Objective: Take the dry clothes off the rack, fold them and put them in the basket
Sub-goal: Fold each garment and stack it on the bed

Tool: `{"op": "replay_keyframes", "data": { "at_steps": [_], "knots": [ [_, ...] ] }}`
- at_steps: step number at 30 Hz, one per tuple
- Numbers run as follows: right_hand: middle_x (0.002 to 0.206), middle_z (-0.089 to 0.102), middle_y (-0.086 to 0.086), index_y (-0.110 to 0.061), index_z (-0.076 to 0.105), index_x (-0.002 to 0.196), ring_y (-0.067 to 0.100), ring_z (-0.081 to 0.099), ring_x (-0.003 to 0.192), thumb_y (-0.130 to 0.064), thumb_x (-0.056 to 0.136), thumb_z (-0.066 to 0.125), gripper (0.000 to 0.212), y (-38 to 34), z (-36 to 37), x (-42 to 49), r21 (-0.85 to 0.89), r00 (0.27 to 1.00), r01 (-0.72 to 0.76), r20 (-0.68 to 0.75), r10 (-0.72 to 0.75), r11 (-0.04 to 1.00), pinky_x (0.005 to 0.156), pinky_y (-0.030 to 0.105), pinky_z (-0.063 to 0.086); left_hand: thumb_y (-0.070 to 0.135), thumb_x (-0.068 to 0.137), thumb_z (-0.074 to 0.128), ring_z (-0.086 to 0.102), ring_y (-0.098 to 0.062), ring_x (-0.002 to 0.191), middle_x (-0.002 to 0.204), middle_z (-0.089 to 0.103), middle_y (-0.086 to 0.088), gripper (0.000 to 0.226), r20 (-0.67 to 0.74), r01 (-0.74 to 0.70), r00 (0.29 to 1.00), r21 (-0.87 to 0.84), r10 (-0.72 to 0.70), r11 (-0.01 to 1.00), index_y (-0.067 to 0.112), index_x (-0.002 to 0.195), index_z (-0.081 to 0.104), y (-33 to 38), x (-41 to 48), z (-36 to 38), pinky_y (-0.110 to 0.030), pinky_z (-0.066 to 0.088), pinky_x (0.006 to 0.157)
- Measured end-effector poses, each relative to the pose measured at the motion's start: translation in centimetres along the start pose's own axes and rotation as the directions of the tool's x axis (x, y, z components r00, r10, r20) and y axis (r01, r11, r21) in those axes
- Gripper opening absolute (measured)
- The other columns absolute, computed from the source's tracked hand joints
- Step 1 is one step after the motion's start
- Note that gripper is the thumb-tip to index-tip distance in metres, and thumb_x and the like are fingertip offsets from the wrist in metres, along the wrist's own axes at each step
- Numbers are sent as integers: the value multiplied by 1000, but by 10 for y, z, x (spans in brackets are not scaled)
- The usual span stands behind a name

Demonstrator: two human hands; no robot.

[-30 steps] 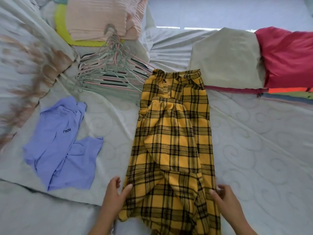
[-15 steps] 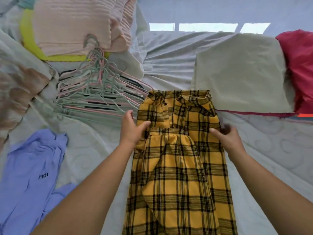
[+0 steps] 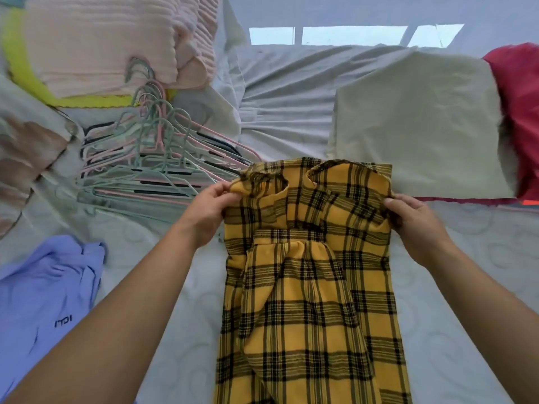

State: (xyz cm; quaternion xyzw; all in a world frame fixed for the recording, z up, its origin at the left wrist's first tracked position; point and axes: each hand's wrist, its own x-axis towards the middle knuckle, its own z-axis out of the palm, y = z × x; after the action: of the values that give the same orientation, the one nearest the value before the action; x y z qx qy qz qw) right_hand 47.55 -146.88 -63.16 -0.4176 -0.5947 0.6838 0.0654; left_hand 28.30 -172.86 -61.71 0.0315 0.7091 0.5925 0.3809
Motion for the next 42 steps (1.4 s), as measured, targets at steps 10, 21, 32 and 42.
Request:
{"op": "replay_keyframes", "data": {
  "at_steps": [10, 21, 32, 42],
  "knots": [
    [83, 72, -11, -37, 75, 81, 4, 65, 83, -34, 84, 63, 13, 31, -57, -148, -370, 918, 204, 393, -46, 906, 73, 13, 47, 27, 71, 61, 62, -9, 85, 87, 67, 6, 16, 351, -173, 936, 366, 36, 914, 23, 87, 64, -74, -149, -33, -18, 48, 79],
    [96, 56, -42, -62, 56, 85, -14, 52, 95, -3, 81, 62, 59, 138, -68, -205, -732, 883, 462, 433, -183, 501, 77, 17, 51, 20, 76, 47, 64, -17, 82, 94, 70, -3, 16, 427, -499, 859, 824, 283, 268, 16, 67, 59, -157, -214, -3, -19, 43, 78],
    [145, 19, -23, -37, 44, 135, 0, 15, 137, -24, 98, 41, 40, 137, 31, -179, -705, 815, 554, 569, -112, 444, 116, 33, 19, 31, 62, 85, 61, -5, 91, 112, 62, 8, 50, 540, -568, 823, 790, 177, 231, 29, 107, 61, -176, -224, 67, -10, 48, 65],
    [144, 27, -16, -29, 54, 123, -7, 42, 97, -21, 95, 47, 29, 138, 26, -184, -699, 806, 547, 589, -62, 461, 74, -1, 30, 38, 88, 44, 54, 1, 102, 110, 63, 16, 25, 511, -579, 816, 726, 272, 371, 35, 111, 53, -168, -223, 61, -19, 45, 90]
  ]
}}
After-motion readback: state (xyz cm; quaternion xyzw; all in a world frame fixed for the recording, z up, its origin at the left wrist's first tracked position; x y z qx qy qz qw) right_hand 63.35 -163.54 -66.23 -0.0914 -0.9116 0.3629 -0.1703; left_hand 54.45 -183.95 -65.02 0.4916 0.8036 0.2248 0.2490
